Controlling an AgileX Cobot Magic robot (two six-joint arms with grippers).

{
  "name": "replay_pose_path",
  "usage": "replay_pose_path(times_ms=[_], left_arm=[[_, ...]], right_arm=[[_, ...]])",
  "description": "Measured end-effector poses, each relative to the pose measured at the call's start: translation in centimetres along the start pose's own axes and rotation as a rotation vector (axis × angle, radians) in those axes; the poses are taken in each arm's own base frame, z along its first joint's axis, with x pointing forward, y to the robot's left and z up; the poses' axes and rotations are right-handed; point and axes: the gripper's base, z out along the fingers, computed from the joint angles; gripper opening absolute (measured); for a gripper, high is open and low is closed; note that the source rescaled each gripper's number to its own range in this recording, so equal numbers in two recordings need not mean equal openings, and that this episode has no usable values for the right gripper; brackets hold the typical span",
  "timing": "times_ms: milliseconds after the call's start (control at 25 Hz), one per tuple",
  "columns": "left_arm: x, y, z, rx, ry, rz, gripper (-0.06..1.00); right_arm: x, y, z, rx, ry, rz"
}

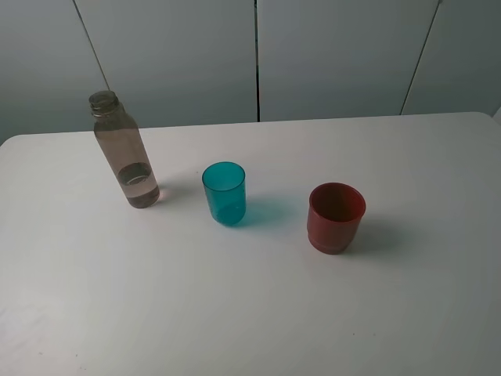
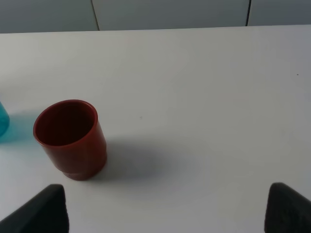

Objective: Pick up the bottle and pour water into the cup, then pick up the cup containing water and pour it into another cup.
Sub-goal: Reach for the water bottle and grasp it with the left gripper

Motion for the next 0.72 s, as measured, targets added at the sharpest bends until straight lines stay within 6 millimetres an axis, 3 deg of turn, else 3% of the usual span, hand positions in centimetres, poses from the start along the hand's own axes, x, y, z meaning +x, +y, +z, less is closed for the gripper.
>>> replay_pose_path(times_ms=[720], left_arm=[[0.0, 0.0, 0.0, 0.0, 0.0, 0.0, 1.0]], right_arm=[[0.0, 0.0, 0.0, 0.0, 0.0, 0.0]])
